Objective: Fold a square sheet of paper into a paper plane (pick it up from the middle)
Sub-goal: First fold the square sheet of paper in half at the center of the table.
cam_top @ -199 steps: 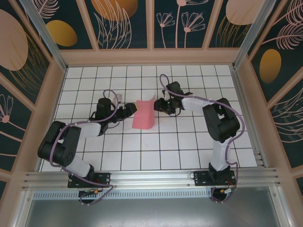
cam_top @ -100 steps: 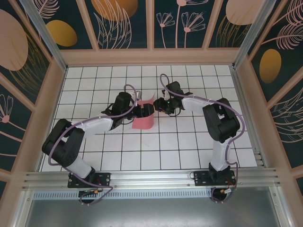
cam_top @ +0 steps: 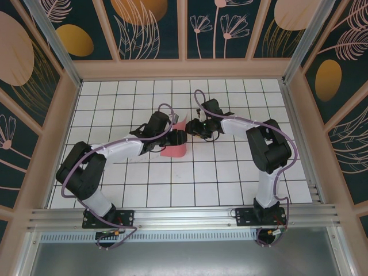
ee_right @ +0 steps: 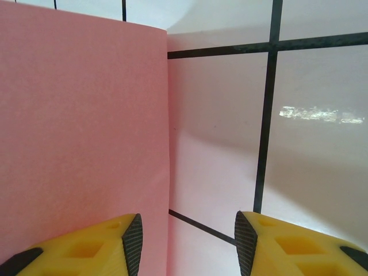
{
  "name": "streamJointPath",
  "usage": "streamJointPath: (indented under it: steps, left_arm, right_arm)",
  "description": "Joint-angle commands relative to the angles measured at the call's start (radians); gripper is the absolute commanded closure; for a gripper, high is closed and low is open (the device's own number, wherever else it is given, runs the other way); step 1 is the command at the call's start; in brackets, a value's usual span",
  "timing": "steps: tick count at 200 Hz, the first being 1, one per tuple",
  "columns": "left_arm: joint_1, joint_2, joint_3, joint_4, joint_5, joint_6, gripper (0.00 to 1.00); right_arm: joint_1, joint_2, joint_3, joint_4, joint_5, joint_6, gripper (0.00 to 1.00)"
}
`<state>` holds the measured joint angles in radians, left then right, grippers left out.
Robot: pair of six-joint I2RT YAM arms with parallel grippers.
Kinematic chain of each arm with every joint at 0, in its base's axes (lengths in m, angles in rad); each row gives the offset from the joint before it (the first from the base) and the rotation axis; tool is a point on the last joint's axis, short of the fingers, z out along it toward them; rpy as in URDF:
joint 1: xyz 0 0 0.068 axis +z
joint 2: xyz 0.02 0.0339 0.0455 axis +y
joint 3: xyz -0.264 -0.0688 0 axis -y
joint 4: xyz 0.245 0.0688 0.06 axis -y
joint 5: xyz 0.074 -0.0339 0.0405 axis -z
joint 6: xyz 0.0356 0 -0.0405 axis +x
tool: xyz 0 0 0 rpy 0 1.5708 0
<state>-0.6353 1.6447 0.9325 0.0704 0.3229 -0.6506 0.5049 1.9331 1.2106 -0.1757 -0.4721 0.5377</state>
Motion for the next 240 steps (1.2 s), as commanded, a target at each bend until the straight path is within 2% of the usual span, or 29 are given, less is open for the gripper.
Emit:
streamJointPath:
  steps: [1, 19, 70, 137, 160, 192, 240]
  left_arm:
    - [-0.004, -0.002, 0.033, -0.054, -0.025, 0.013, 0.75]
    - [-0.003, 0.001, 0.034, -0.075, -0.046, 0.019, 0.88]
    - [0.004, -0.031, 0.063, -0.103, -0.074, 0.029, 1.0]
    - [0.111, -0.118, -0.04, -0.109, -0.074, 0.025, 1.0]
    - [0.132, -0.109, -0.061, -0.112, -0.081, 0.02, 1.0]
    - [0.144, -0.095, -0.098, -0.135, -0.172, -0.011, 1.0]
    - [0.151, -0.065, -0.13, -0.123, -0.229, -0.076, 1.0]
  right_arm:
    - [0.001, -0.04, 0.0, 0.001, -0.01, 0.01, 0.51]
    - [0.001, -0.046, 0.001, 0.001, -0.007, 0.009, 0.51]
    - [-0.007, -0.086, -0.005, -0.024, 0.021, -0.013, 0.51]
    - [-0.06, -0.197, -0.097, 0.046, 0.002, -0.033, 0.47]
    - [-0.057, -0.176, -0.092, 0.057, -0.022, -0.028, 0.46]
    - [-0.032, -0.133, -0.056, 0.047, -0.035, -0.048, 0.42]
    - [0.028, -0.003, 0.071, 0.001, -0.05, -0.084, 0.4]
